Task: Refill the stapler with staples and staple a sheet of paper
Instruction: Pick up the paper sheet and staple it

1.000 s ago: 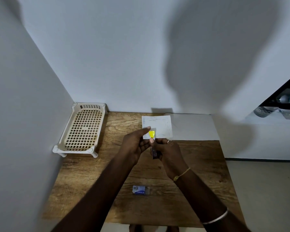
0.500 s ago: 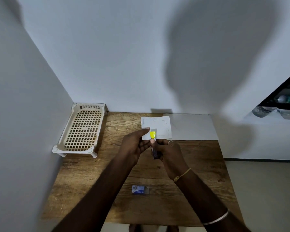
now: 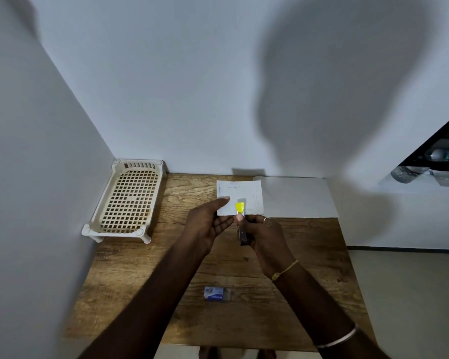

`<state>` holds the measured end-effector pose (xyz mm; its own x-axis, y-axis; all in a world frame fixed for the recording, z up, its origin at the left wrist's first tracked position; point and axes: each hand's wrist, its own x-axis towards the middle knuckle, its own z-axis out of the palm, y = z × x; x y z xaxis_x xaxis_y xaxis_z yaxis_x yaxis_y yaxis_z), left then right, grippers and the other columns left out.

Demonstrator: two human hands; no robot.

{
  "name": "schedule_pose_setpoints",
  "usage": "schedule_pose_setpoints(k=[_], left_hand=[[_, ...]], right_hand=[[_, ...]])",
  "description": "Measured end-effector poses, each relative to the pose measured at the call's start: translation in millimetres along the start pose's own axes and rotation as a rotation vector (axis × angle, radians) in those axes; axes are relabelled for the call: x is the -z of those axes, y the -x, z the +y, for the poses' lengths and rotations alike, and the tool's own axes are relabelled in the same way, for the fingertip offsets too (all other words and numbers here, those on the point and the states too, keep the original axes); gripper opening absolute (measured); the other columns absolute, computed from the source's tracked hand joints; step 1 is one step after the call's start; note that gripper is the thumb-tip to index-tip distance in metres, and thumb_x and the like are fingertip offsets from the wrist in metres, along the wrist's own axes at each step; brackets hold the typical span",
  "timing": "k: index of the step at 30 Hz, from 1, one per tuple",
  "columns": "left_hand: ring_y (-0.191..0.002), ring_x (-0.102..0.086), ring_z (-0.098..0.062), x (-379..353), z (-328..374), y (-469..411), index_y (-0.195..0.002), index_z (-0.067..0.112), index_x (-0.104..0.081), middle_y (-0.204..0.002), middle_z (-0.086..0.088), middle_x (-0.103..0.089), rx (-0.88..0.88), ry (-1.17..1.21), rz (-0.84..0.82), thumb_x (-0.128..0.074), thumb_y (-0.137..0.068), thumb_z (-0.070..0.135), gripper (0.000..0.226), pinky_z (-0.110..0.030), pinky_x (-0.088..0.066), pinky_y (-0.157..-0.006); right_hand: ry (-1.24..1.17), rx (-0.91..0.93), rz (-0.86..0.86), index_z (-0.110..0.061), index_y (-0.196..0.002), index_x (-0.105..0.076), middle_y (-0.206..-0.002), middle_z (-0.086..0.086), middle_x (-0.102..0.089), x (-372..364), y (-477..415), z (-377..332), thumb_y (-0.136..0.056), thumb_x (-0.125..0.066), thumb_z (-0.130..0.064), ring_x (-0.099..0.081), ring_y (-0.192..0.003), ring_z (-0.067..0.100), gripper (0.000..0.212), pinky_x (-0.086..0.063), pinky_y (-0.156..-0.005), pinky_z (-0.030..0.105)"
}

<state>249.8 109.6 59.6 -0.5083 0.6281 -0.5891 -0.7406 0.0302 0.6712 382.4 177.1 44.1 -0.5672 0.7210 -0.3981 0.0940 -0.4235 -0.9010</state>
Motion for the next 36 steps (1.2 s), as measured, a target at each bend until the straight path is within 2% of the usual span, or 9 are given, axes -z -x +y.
schedule_pose_setpoints(k=[2, 6, 9, 14, 18, 20, 26, 30, 36], left_hand=[[-0.099, -0.077, -0.032, 1.2, -0.4, -0.5, -0.112, 0.0, -0.07, -0.104, -0.019, -0.079, 0.001, 0.0, 0.006, -0.079, -0.085, 0.01, 0.029, -0.041, -0.063, -0.087], [-0.099, -0.077, -0.033, 2.6, -1.4, -1.3, -0.109, 0.0, -0.071, -0.103, -0.019, -0.079, 0.006, 0.0, 0.033, -0.08, -0.085, 0.009, 0.028, -0.039, -0.064, -0.083], [-0.097, -0.077, -0.031, 3.9, -1.4, -1.6, -0.108, 0.001, -0.07, -0.101, -0.018, -0.079, 0.003, 0.006, 0.043, -0.08, -0.085, 0.009, 0.027, -0.036, -0.065, -0.077], [-0.091, -0.079, -0.029, 3.6, -1.0, -0.5, -0.107, 0.001, -0.07, -0.098, -0.017, -0.08, 0.007, 0.01, 0.053, -0.08, -0.084, 0.009, 0.026, -0.032, -0.065, -0.07], [-0.087, -0.079, -0.027, 3.9, -0.8, -1.4, -0.104, 0.001, -0.07, -0.096, -0.017, -0.08, 0.005, 0.009, 0.056, -0.079, -0.085, 0.009, 0.023, -0.033, -0.065, -0.07], [-0.087, -0.079, -0.027, 5.1, -1.1, -1.7, -0.105, 0.002, -0.07, -0.096, -0.016, -0.08, 0.003, 0.008, 0.056, -0.079, -0.085, 0.009, 0.023, -0.033, -0.065, -0.07], [-0.085, -0.079, -0.026, 7.4, 1.0, -3.2, -0.105, 0.002, -0.071, -0.096, -0.015, -0.08, 0.001, 0.017, 0.054, -0.079, -0.084, 0.009, 0.023, -0.033, -0.065, -0.07], [-0.085, -0.079, -0.027, 9.7, 3.1, -5.1, -0.103, 0.002, -0.071, -0.095, -0.016, -0.08, 0.001, 0.018, 0.06, -0.079, -0.085, 0.009, 0.021, -0.035, -0.065, -0.075], [-0.092, -0.078, -0.03, 6.8, 3.6, -8.3, -0.105, 0.002, -0.07, -0.099, -0.017, -0.08, 0.003, 0.029, 0.054, -0.08, -0.085, 0.009, 0.024, -0.037, -0.065, -0.078]], right_hand=[[-0.016, -0.01, 0.015, -0.008, -0.098, -0.078, -0.094, 0.015, -0.08, 0.2, 0.1, -0.1, -0.06, -0.085, -0.043, -0.076, -0.087, 0.033, 0.053, -0.063, -0.079, 0.048], [-0.014, -0.002, 0.048, -0.005, -0.101, -0.078, -0.092, 0.012, -0.08, 0.4, 1.5, 0.3, -0.065, -0.084, -0.039, -0.074, -0.078, 0.023, 0.051, -0.061, -0.067, 0.037], [-0.012, -0.017, 0.054, -0.002, -0.107, -0.076, -0.098, 0.015, -0.079, 1.9, 0.2, 2.3, -0.076, -0.082, -0.031, -0.075, -0.086, 0.029, 0.043, -0.063, -0.074, 0.042], [-0.011, 0.001, 0.049, -0.004, -0.108, -0.076, -0.094, 0.01, -0.08, 1.5, 1.6, 1.5, -0.067, -0.082, -0.038, -0.076, -0.08, 0.021, 0.054, -0.061, -0.065, 0.034], [-0.006, -0.009, 0.055, -0.004, -0.107, -0.076, -0.097, 0.014, -0.08, 1.3, -0.6, 3.4, -0.072, -0.082, -0.035, -0.075, -0.094, 0.037, 0.047, -0.063, -0.078, 0.049], [-0.013, -0.006, 0.055, -0.004, -0.107, -0.077, -0.098, 0.015, -0.079, 0.6, 0.1, 3.5, -0.065, -0.082, -0.039, -0.075, -0.096, 0.039, 0.055, -0.063, -0.079, 0.049], [-0.014, 0.0, 0.018, -0.003, -0.108, -0.077, -0.102, 0.019, -0.078, 1.4, 3.7, 0.9, -0.061, -0.084, -0.042, -0.072, -0.101, 0.045, 0.062, -0.056, -0.089, 0.064], [0.005, -0.005, -0.014, -0.007, -0.104, -0.077, -0.1, 0.018, -0.078, 4.2, 7.3, -1.3, -0.058, -0.083, -0.046, -0.073, -0.101, 0.043, 0.061, -0.055, -0.092, 0.064], [0.002, -0.021, -0.019, -0.005, -0.112, -0.075, -0.104, 0.016, -0.078, 4.9, 5.5, -6.4, -0.066, -0.08, -0.038, -0.074, -0.101, 0.039, 0.057, -0.058, -0.092, 0.058]])
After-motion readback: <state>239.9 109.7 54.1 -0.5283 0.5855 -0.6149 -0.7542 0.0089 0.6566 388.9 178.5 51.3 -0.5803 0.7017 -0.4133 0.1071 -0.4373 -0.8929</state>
